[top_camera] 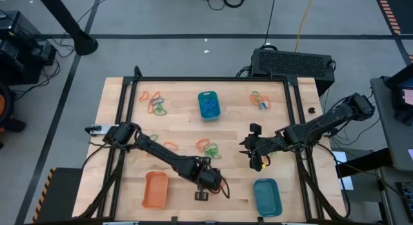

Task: Sort rubber bands into baskets
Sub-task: Put the blue rubber band into the top blue bin

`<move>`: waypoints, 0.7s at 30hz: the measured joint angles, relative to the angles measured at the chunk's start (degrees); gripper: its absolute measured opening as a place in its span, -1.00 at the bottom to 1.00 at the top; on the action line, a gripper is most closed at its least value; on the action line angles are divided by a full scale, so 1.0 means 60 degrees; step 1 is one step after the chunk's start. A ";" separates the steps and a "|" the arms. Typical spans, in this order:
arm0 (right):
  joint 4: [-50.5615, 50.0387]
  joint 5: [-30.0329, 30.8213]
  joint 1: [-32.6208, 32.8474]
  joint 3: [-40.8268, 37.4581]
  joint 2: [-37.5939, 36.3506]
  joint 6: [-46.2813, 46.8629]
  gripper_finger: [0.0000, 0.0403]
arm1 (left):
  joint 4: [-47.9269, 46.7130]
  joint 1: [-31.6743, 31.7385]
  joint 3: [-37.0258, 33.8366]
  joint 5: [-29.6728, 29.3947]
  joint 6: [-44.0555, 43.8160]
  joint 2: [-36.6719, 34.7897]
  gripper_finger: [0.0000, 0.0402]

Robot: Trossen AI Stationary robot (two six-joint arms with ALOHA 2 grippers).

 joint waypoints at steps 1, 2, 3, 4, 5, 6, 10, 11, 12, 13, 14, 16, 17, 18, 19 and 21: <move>0.0000 0.0000 0.0000 0.0001 0.0000 0.0016 -0.28 | 0.0004 -0.0013 0.0000 0.0028 0.0002 0.0000 -0.53; 0.0000 -0.0002 0.0001 0.0001 0.0000 0.0023 -0.28 | 0.0011 -0.0028 0.0000 0.0048 0.0004 0.0000 -0.47; 0.0001 -0.0002 0.0002 0.0001 0.0000 0.0023 -0.28 | 0.0028 -0.0044 0.0000 0.0057 0.0003 0.0000 -0.42; 0.0004 -0.0004 0.0001 0.0001 0.0000 0.0023 -0.28 | 0.0046 -0.0054 0.0000 0.0052 0.0000 0.0000 -0.37; 0.0004 -0.0004 -0.0001 0.0001 0.0000 0.0023 -0.28 | 0.0066 -0.0066 0.0000 0.0053 0.0000 0.0000 -0.32; 0.0004 -0.0003 0.0001 0.0001 0.0000 0.0023 -0.28 | 0.0080 -0.0063 0.0000 0.0053 0.0000 0.0000 -0.29; 0.0013 -0.0004 0.0002 0.0001 0.0000 0.0023 -0.28 | 0.0331 -0.0063 0.0000 0.0059 0.0000 0.0118 -0.22; 0.0015 -0.0004 0.0001 -0.0002 0.0000 0.0023 -0.28 | 0.0310 -0.0063 -0.0007 0.0079 0.0001 0.0145 -0.22; 0.0015 -0.0004 0.0002 0.0001 0.0000 0.0023 -0.28 | 0.0357 -0.0042 -0.0007 0.0090 0.0004 0.0199 -0.22; 0.0022 -0.0004 0.0002 0.0001 0.0000 0.0023 -0.28 | 0.0476 -0.0017 -0.0007 0.0091 0.0005 0.0238 -0.22; 0.0022 -0.0007 -0.0001 0.0001 0.0004 0.0020 -0.28 | 0.0504 -0.0007 -0.0004 0.0114 0.0004 0.0259 -0.22; 0.0055 -0.0004 0.0001 0.0000 0.0000 0.0022 -0.28 | 0.0471 0.0008 -0.0011 0.0215 0.0007 0.0275 -0.22; 0.0054 -0.0006 -0.0001 0.0001 0.0002 0.0021 -0.28 | 0.0570 0.0024 -0.0008 0.0221 0.0007 0.0311 -0.22; 0.0035 -0.0007 -0.0001 0.0001 0.0004 0.0021 -0.28 | 0.0644 0.0031 0.0009 0.0221 0.0007 0.0333 -0.22; 0.0042 -0.0007 -0.0001 0.0001 0.0004 0.0022 -0.28 | 0.0614 0.0028 0.0007 0.0227 0.0007 0.0356 -0.22; 0.0051 -0.0007 0.0002 0.0001 0.0004 0.0019 -0.28 | 0.0576 0.0028 -0.0007 0.0268 0.0007 0.0404 -0.22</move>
